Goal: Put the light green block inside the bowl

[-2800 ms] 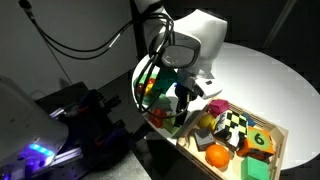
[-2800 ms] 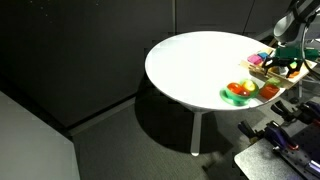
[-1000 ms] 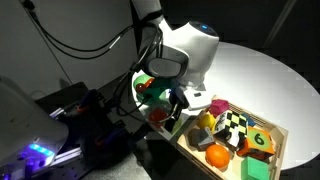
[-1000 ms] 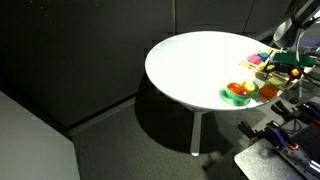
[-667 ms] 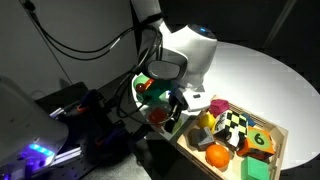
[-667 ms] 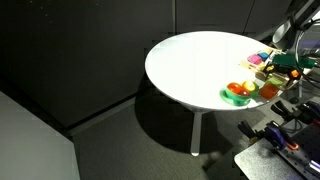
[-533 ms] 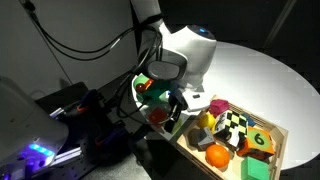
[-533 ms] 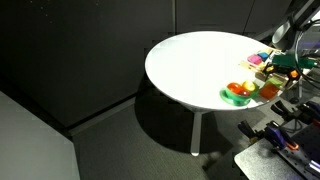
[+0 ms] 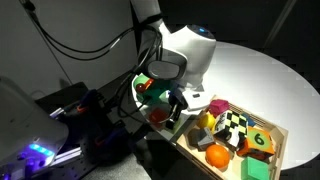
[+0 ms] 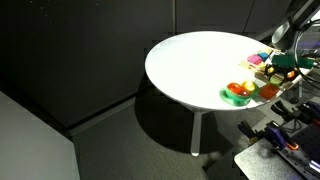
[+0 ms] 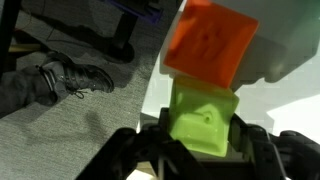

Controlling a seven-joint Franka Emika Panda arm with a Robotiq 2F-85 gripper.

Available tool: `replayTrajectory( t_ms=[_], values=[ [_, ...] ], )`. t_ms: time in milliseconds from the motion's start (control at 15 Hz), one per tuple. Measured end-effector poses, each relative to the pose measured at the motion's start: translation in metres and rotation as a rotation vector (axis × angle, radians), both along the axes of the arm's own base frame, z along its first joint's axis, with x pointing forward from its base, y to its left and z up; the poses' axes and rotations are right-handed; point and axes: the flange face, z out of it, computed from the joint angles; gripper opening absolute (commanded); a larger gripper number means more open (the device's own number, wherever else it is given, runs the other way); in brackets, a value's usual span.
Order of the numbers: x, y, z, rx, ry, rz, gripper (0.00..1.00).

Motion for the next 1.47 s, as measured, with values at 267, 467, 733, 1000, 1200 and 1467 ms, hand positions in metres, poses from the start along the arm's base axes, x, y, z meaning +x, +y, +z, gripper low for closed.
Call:
replayTrajectory(
  t_ms=[267, 467, 733, 1000, 1200, 1467],
  values=[
    [0.001, 0.001, 0.001, -0.002, -0.002, 0.008, 0.29],
    [0.004, 0.002, 0.006, -0.013, -0.005, 0.04, 0.29],
    [0.01, 0.002, 0.016, -0.047, -0.003, 0.126, 0.29],
    [0.014, 0.002, 0.027, -0.076, 0.017, 0.225, 0.29],
    [0.017, 0.004, 0.038, -0.087, 0.038, 0.293, 0.29],
    [0.021, 0.007, 0.052, -0.094, 0.06, 0.371, 0.29]
  ],
)
